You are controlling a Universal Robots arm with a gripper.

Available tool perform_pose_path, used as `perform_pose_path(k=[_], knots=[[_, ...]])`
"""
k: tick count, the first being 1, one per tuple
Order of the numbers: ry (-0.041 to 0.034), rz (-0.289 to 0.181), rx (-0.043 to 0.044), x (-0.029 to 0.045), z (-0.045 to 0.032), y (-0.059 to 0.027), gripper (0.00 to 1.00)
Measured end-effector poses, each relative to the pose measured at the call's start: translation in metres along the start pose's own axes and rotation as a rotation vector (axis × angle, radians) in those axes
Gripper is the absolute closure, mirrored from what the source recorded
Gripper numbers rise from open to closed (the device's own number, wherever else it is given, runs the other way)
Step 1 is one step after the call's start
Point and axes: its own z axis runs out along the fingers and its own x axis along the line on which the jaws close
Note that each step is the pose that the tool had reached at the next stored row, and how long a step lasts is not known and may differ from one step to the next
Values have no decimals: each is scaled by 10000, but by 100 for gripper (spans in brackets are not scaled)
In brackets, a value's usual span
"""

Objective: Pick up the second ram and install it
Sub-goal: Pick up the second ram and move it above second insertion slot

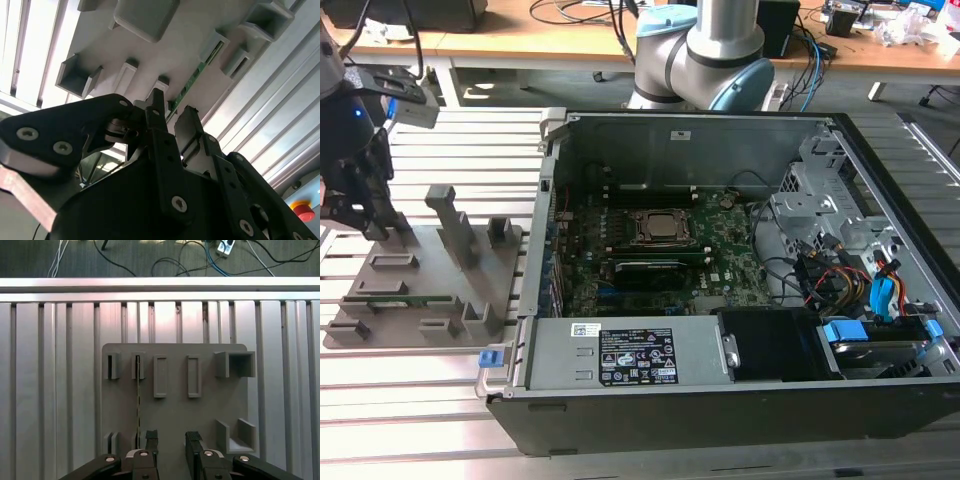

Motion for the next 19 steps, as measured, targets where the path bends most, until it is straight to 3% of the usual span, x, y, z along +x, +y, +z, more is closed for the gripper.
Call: perform_pose_path(k=[19], knots=[[0, -1, 0, 6, 194, -8, 64]])
